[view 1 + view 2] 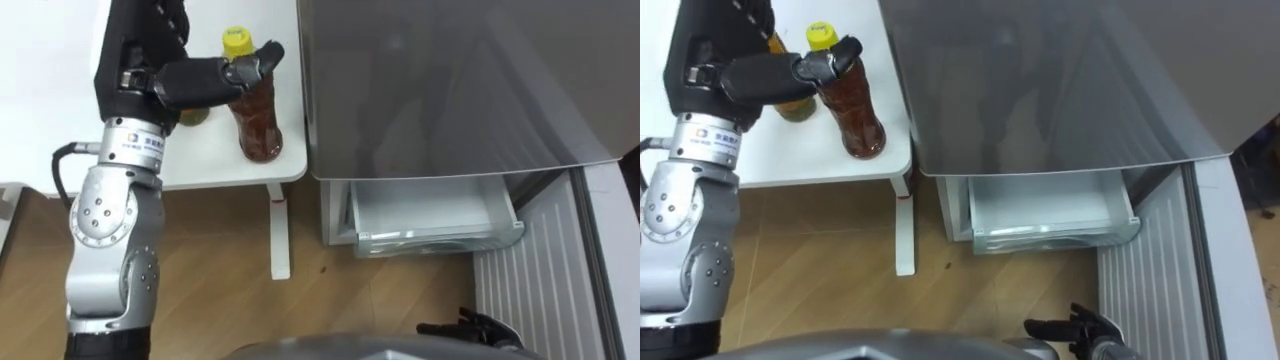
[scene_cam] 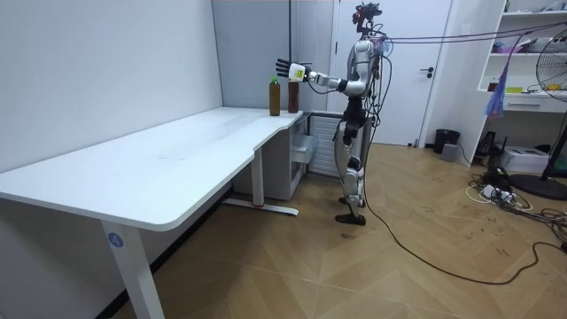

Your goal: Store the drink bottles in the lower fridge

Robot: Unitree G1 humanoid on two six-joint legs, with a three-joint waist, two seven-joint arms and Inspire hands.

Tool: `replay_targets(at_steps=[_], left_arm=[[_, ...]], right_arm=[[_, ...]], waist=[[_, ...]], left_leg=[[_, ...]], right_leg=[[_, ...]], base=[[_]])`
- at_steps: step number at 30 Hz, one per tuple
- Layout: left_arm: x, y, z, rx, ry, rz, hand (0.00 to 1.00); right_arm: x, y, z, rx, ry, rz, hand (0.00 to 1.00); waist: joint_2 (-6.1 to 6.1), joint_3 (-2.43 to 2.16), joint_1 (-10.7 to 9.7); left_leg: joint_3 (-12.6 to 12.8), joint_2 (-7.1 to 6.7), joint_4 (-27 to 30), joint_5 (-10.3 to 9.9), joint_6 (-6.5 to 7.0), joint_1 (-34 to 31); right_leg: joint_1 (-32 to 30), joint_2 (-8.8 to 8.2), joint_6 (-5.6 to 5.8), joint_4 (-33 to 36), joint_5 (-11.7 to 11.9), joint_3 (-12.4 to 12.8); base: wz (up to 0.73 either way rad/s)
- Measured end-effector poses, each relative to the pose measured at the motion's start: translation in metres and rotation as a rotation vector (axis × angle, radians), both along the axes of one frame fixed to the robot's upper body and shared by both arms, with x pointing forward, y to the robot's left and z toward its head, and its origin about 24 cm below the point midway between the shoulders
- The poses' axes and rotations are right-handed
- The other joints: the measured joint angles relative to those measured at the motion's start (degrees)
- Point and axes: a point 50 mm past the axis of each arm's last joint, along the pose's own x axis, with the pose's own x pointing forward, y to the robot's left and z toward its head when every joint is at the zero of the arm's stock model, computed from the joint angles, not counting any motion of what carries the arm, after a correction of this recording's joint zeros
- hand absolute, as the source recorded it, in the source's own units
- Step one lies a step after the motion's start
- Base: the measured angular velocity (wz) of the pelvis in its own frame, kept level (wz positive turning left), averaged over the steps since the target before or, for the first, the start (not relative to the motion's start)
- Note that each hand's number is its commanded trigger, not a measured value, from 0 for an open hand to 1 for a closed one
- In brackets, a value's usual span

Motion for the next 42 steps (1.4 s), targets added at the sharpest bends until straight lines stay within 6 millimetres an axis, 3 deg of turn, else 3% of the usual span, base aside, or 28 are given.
replay_targets(at_steps=[17,27,38,39,40,41,42], left_arm=[[0.001,-0.003,-0.033,-0.013,0.173,-0.013,0.0],[0.001,-0.008,-0.04,-0.003,0.204,-0.058,0.0],[0.001,-0.018,-0.041,-0.004,0.21,-0.107,0.0],[0.001,-0.018,-0.041,-0.004,0.211,-0.109,0.11],[0.001,-0.019,-0.041,-0.004,0.211,-0.113,0.84],[0.001,-0.02,-0.041,-0.005,0.212,-0.118,1.0],[0.001,-0.021,-0.041,-0.005,0.212,-0.12,1.0]], right_arm=[[0.004,0.002,0.0,0.009,0.018,0.009,0.0],[0.006,0.001,0.0,0.006,0.01,0.011,0.0],[0.009,0.002,0.001,0.002,-0.004,0.058,0.0],[0.01,0.002,0.001,0.002,-0.005,0.059,0.0],[0.01,0.002,0.001,0.002,-0.006,0.06,0.0],[0.01,0.002,0.001,0.002,-0.007,0.061,0.0],[0.011,0.002,0.001,0.003,-0.008,0.061,0.0]], waist=[[-0.43,0.13,-0.1],[-0.05,-0.09,-0.1],[-0.47,0.06,-0.9],[-0.51,0.09,-0.9],[-0.56,0.12,-0.9],[-0.61,0.15,-1.1],[-0.63,0.16,-1.3]], left_leg=[[-0.1,-0.02,0.0,0.0,-0.01,-0.1],[0.3,0.01,0.0,0.0,0.0,-0.8],[0.5,0.02,-0.1,0.0,0.02,-1.0],[0.6,0.02,-0.1,0.0,0.02,-1.0],[0.8,0.02,-0.1,0.0,0.03,-1.0],[0.8,0.02,-0.1,0.0,0.03,-1.0],[0.8,0.02,0.0,0.0,0.03,-1.0]], right_leg=[[0.3,-0.07,-0.02,0.0,0.0,-0.2],[-0.8,-0.05,-0.07,0.0,0.0,-0.2],[-1.1,-0.1,-0.07,0.0,0.0,0.1],[-1.1,-0.1,-0.07,0.0,0.0,0.1],[-1.1,-0.12,-0.07,-0.1,0.0,0.1],[-1.1,-0.12,-0.07,-0.1,0.0,0.2],[-1.0,-0.13,-0.07,-0.1,0.0,0.2]], base=[[0.0],[-0.01],[0.0],[-0.04],[0.0],[0.0],[0.0]])
